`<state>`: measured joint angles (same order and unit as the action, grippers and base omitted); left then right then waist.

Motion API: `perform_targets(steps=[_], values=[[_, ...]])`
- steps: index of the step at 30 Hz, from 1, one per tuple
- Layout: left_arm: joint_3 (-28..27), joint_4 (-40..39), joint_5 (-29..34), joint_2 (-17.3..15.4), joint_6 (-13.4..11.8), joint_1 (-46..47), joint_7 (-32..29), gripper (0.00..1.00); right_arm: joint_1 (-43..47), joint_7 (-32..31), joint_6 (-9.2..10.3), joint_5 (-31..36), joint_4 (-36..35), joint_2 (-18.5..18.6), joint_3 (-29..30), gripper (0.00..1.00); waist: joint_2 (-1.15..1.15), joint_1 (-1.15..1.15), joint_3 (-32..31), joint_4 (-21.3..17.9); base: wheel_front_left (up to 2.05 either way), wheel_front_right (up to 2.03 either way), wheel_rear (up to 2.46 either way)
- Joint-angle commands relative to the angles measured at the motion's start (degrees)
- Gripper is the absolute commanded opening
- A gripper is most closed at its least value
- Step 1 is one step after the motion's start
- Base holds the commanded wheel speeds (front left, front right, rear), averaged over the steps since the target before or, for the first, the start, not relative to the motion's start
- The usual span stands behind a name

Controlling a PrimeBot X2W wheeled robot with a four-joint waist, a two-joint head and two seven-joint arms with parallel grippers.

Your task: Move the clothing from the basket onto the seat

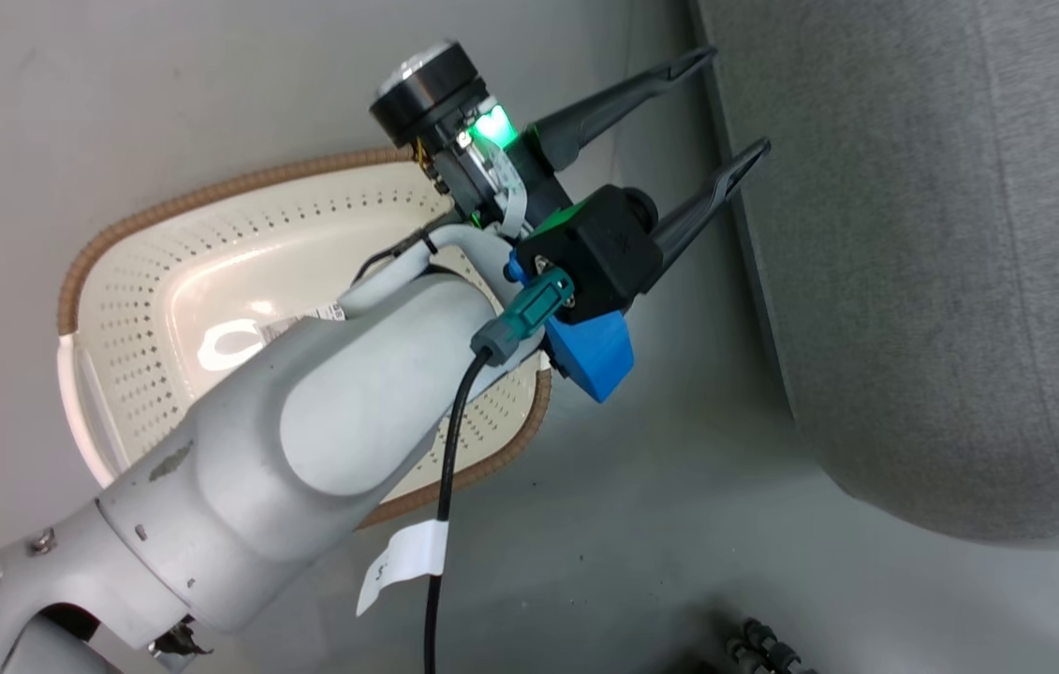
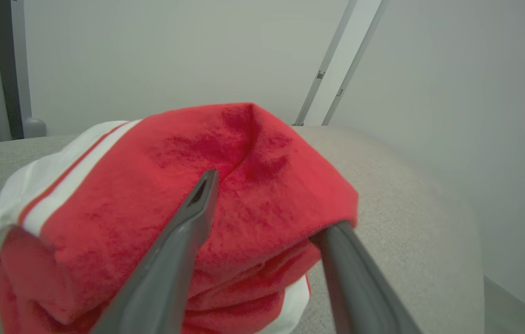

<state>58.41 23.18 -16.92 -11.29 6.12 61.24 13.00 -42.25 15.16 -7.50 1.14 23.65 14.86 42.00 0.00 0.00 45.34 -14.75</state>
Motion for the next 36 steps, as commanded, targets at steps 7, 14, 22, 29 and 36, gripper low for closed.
perform_targets(steps=[7,14,22,29,36], values=[[-1.11,1.90,-2.18,1.67,-1.11,-4.10,1.80,1.00,10.25,-0.02,0.00,1.06,-6.33,-3.63,-1.54,1.00,0.00,0.00,-9.42,-0.57,0.00,0.00,0.00],[-5.29,1.90,-4.29,1.95,-2.89,-9.28,2.24,1.00,16.79,-0.02,0.01,2.16,-13.53,-7.46,-5.08,1.00,0.00,0.00,-17.90,0.65,0.00,0.00,0.00],[-15.63,-2.29,-3.79,0.96,-5.49,-17.47,2.24,1.00,19.63,-0.04,0.00,1.77,-15.98,-8.04,-14.55,1.00,0.00,0.00,-25.89,4.59,0.00,0.00,0.00],[-25.51,-4.69,-1.95,0.84,-6.06,-25.02,2.24,1.00,21.21,-0.03,0.00,1.45,-15.17,-8.14,-23.05,1.00,0.00,0.00,-31.69,8.70,0.00,0.00,0.00],[-35.10,-6.38,0.35,1.67,-5.11,-32.45,2.20,1.00,22.23,-0.03,0.00,0.70,-13.44,-8.79,-30.03,1.00,0.00,0.00,-35.75,11.73,0.00,0.00,0.00]])
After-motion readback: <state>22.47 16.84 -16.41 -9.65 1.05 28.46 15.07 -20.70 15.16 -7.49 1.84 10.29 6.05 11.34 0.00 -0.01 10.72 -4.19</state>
